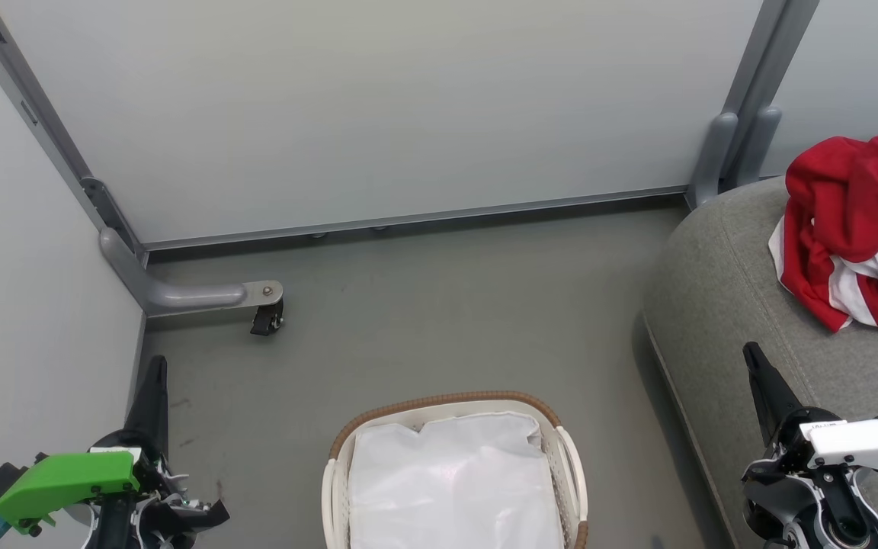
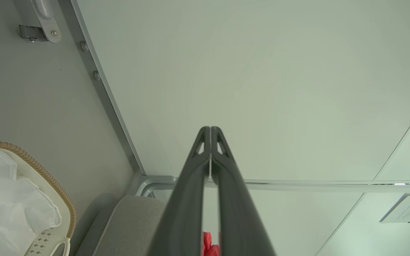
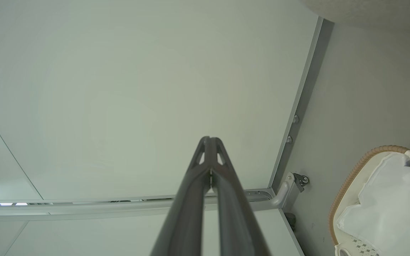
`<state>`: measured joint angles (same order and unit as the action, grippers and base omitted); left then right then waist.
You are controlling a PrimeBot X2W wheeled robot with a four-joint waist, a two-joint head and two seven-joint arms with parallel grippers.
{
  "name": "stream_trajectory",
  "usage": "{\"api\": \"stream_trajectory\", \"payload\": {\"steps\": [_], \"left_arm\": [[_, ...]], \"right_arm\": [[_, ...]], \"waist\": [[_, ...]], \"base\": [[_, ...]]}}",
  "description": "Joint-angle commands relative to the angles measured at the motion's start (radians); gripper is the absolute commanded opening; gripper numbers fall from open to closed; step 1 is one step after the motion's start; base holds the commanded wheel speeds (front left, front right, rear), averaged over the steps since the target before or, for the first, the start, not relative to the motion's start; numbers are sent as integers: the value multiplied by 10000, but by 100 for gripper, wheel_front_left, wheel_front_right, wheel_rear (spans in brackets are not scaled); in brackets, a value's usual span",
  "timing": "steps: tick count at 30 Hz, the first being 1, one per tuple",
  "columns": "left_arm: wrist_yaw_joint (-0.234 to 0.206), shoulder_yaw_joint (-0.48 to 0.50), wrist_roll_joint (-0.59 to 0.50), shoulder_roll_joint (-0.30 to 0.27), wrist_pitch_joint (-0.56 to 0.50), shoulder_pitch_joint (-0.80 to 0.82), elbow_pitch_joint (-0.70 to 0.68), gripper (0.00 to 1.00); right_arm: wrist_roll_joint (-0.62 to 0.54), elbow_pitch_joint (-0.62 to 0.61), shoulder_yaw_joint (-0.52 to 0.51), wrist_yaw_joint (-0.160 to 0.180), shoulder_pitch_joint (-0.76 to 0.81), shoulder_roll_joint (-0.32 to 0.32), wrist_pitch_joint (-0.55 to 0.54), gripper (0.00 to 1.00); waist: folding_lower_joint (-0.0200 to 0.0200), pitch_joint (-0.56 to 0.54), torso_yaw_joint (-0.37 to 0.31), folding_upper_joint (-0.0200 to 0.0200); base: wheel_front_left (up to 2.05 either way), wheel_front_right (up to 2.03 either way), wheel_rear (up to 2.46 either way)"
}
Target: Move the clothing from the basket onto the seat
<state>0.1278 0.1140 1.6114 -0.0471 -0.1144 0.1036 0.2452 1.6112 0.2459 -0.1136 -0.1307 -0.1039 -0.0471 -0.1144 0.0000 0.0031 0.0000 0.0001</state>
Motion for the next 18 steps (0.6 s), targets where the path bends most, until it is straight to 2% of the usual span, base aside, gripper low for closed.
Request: {"api": "stream_trajectory", "payload": {"steps": [1,18], "left_arm": [[54,25,29,-58,-30,107,-16,0],[54,25,30,-58,-30,107,-18,0]], "right_arm": [[33,-41,-23,0,-83,-59,-33,0],[34,-41,-21,0,-82,-59,-32,0]], "waist": [[0,0,0,-1],[0,0,0,-1]], "base": [[0,0,0],[0,0,0]]}}
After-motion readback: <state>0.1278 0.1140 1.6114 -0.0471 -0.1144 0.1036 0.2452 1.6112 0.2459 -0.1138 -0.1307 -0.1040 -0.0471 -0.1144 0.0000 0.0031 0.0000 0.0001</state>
